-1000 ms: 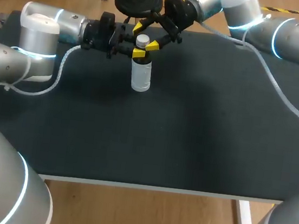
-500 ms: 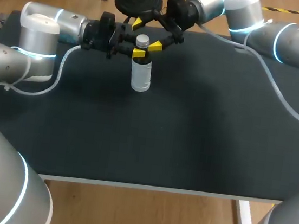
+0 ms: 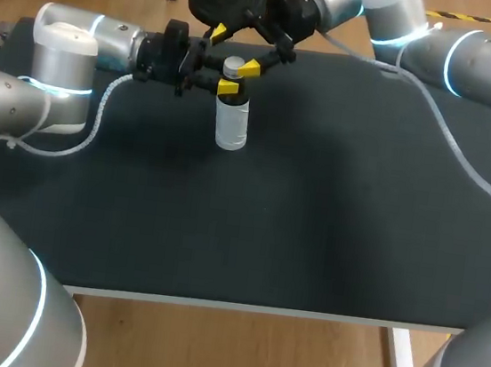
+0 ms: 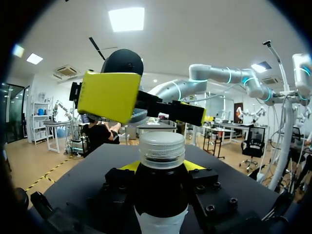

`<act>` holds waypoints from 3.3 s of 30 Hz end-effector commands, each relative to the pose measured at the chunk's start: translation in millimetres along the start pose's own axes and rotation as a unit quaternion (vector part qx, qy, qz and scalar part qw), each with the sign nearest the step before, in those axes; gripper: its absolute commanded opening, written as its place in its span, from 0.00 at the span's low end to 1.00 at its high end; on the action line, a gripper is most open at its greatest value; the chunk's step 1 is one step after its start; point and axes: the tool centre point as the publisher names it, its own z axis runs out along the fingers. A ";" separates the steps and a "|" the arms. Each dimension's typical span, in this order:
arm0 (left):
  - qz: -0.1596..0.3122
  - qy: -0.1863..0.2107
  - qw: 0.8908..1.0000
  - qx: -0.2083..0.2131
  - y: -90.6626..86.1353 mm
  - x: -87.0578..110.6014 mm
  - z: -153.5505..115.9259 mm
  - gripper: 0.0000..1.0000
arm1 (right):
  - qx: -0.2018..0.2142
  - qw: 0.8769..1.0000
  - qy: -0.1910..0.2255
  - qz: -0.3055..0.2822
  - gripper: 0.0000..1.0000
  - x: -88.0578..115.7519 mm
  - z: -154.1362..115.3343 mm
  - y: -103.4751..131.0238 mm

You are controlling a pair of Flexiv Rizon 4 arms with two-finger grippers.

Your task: Unscrew the bottle cap

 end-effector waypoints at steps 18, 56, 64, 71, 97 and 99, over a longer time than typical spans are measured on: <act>0.000 -0.001 1.000 -0.001 -0.1 1.0 -0.2 0.00 | 0.034 0.958 -0.281 0.036 1.00 13.6 -10.3 -1.9; 0.000 -0.001 1.000 -0.001 -0.1 1.0 -0.2 0.00 | 0.008 0.873 -0.480 0.084 1.00 5.4 -15.4 -19.4; 0.000 -0.001 1.000 -0.001 -0.1 1.0 -0.2 0.00 | 0.005 0.878 -0.468 0.105 1.00 1.1 -13.7 -20.1; 0.000 -0.001 1.000 -0.001 -0.1 1.0 -0.2 0.00 | -0.001 0.880 -0.461 0.113 1.00 -1.0 -10.3 -23.8; 0.000 -0.001 1.000 -0.001 -0.1 1.0 -0.2 0.00 | -0.011 0.890 -0.442 0.112 0.00 -3.3 -8.0 -30.3; 0.000 -0.001 1.000 -0.001 -0.1 1.0 -0.2 0.00 | -0.011 0.891 -0.439 0.111 0.00 -3.6 -7.9 -29.9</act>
